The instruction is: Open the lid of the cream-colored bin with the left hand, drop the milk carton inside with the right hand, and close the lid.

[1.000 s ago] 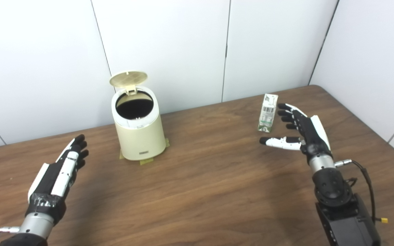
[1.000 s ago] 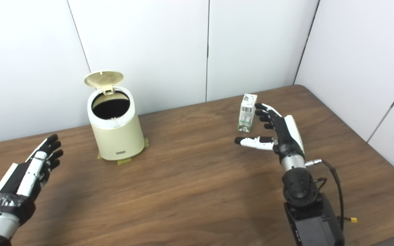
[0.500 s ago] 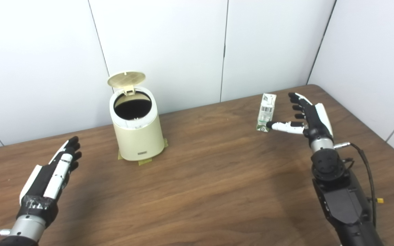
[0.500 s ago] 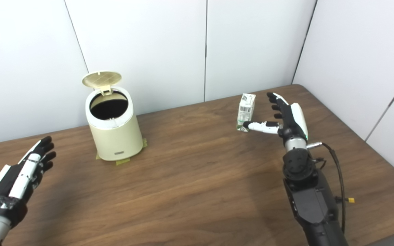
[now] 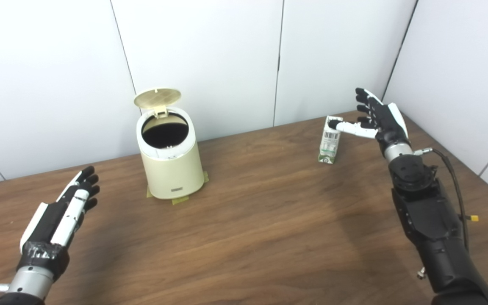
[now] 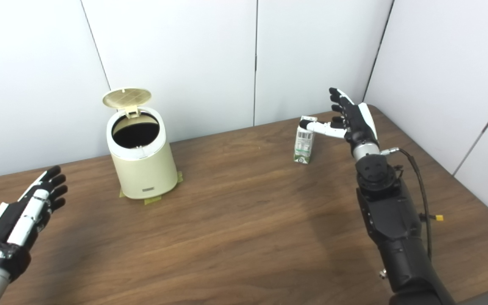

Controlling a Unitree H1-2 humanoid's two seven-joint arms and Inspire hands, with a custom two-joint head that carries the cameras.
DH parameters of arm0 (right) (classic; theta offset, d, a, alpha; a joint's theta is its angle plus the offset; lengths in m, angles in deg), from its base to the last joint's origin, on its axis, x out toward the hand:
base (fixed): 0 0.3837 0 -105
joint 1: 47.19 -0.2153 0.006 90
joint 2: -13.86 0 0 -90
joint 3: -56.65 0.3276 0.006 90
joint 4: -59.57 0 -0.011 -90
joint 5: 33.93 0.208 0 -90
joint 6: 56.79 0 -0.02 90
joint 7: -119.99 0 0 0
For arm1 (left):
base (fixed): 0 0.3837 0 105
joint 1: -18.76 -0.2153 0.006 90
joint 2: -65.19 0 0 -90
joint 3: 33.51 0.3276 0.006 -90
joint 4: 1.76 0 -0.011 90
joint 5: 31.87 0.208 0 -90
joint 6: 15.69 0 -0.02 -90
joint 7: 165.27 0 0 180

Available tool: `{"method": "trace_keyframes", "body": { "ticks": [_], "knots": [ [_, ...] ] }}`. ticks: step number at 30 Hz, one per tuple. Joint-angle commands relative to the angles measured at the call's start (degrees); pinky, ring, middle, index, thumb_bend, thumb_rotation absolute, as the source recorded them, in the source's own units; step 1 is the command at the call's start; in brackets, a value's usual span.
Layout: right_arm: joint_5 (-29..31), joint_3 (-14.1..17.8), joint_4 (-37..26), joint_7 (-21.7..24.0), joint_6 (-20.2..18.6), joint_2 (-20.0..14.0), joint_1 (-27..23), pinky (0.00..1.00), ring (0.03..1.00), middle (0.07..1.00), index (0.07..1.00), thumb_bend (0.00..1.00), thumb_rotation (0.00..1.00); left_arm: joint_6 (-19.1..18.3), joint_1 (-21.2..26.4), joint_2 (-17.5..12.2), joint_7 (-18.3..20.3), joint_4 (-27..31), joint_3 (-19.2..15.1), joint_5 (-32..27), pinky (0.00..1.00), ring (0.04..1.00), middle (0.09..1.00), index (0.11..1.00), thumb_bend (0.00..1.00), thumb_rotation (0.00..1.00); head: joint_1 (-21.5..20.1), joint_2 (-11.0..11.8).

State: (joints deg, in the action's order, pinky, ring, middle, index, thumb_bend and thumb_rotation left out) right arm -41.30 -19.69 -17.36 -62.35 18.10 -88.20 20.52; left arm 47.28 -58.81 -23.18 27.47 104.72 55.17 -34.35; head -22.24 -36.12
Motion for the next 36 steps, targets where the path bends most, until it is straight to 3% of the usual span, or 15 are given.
{"method": "trace_keyframes", "body": {
  "ticks": [1, 4, 10, 16, 20, 23, 27, 36],
  "knots": [
    [-0.09, -0.23, -1.20, 0.33, 1.80, -2.32, -3.22, 0.79, 0.903, 0.920, 0.908, 0.90, 0.39, 0.96, 1.89, -0.17, -0.91, 2.28, -0.44, -0.12, 0.96, 0.953, 0.958, 0.965, 0.26, 0.79, 0.04, -0.10],
    [1.09, -0.40, -1.96, 1.33, 0.10, -2.00, -3.40, 0.68, 0.878, 0.906, 0.895, 0.93, 0.41, 0.81, 1.87, -0.32, -1.20, 2.80, -0.37, -0.16, 0.97, 0.959, 0.961, 0.965, 0.25, 0.83, 0.23, -0.18],
    [4.06, -0.42, -1.09, 3.46, -0.32, -1.41, -4.03, 0.59, 0.851, 0.883, 0.871, 0.95, 0.45, 0.70, 1.89, -1.44, -1.27, 3.76, 0.56, 1.45, 0.98, 0.977, 0.965, 0.969, 0.22, 0.92, 0.33, -0.22],
    [5.16, -1.02, -0.30, 4.51, 0.11, -1.23, -4.22, 0.61, 0.843, 0.883, 0.839, 0.94, 0.49, 0.30, 1.69, -1.39, -1.57, 4.25, 0.39, 1.34, 0.98, 0.974, 0.955, 0.959, 0.23, 0.88, 0.65, -0.42],
    [3.91, -1.86, 0.62, 3.38, 0.51, -0.91, -4.21, 0.62, 0.802, 0.875, 0.826, 0.99, 0.52, 0.20, 1.72, -1.86, -1.57, 4.55, 0.85, 2.33, 0.98, 0.970, 0.949, 0.952, 0.23, 0.86, 0.91, -0.57],
    [4.24, -2.11, 1.20, 3.80, 0.98, -0.74, -4.10, 0.65, 0.786, 0.867, 0.831, 1.00, 0.51, 0.62, 1.56, -1.96, -1.33, 4.27, 0.57, 2.01, 0.99, 0.974, 0.952, 0.945, 0.26, 0.82, 0.97, -0.62],
    [5.20, -2.17, 2.29, 4.84, 2.45, -0.99, -3.98, 0.69, 0.817, 0.889, 0.849, 1.00, 0.49, 1.54, 1.42, -2.21, -0.64, 3.89, 0.28, 1.05, 1.00, 0.989, 0.963, 0.951, 0.28, 0.85, 0.97, -0.62],
    [3.20, -2.80, 1.19, 3.96, 3.17, -1.74, -2.95, 0.61, 0.796, 0.861, 0.844, 1.00, 0.51, 2.27, 1.02, -1.87, -0.59, 3.23, -0.24, -1.30, 1.00, 0.998, 0.974, 0.952, 0.30, 0.86, 0.92, -0.82]
  ]
}}
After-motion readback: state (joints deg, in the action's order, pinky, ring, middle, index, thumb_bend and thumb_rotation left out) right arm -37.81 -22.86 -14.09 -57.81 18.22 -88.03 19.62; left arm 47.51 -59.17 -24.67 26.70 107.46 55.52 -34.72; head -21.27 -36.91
